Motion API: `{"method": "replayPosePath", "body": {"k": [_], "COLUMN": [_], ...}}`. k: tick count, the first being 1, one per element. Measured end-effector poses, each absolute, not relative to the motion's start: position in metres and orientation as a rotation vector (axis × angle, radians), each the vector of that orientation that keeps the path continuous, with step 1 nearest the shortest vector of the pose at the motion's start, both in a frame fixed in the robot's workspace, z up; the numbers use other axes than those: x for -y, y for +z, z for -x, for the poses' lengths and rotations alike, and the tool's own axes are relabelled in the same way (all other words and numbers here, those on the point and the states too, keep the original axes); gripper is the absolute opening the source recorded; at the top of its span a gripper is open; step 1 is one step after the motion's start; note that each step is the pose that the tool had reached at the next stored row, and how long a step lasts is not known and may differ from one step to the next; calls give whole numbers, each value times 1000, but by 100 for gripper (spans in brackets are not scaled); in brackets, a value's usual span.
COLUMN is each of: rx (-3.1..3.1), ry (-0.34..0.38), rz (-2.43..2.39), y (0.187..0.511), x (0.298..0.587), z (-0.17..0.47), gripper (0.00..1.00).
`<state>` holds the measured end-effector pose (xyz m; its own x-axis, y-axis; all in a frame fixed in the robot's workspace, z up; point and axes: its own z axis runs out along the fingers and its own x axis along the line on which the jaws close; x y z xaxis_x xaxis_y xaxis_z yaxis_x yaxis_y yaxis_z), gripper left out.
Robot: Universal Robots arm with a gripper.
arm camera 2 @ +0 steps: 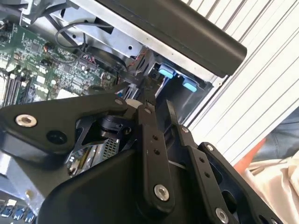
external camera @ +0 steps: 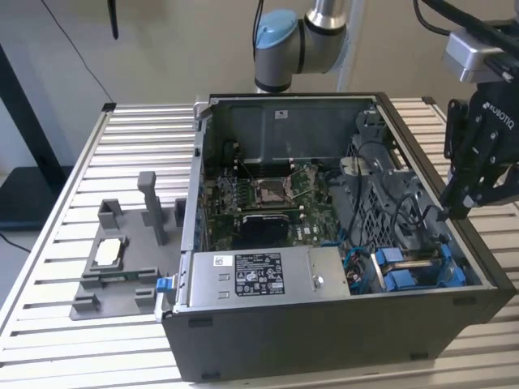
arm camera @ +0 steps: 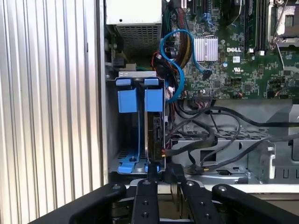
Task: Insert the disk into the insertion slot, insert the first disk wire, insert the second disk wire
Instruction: 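Insert the first disk wire, then insert the second disk wire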
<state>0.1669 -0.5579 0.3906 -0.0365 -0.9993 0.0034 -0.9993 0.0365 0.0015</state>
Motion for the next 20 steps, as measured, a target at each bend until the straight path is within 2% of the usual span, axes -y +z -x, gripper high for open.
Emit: {"method": "replayPosePath", "body": {"k": [9,20], "rx": [2289,2305], "ry": [-67,-104], "rz": [-2205,-2199], "y": [384,377], "x": [558,561], "z": [-171,-175], "gripper": [27,27]}}
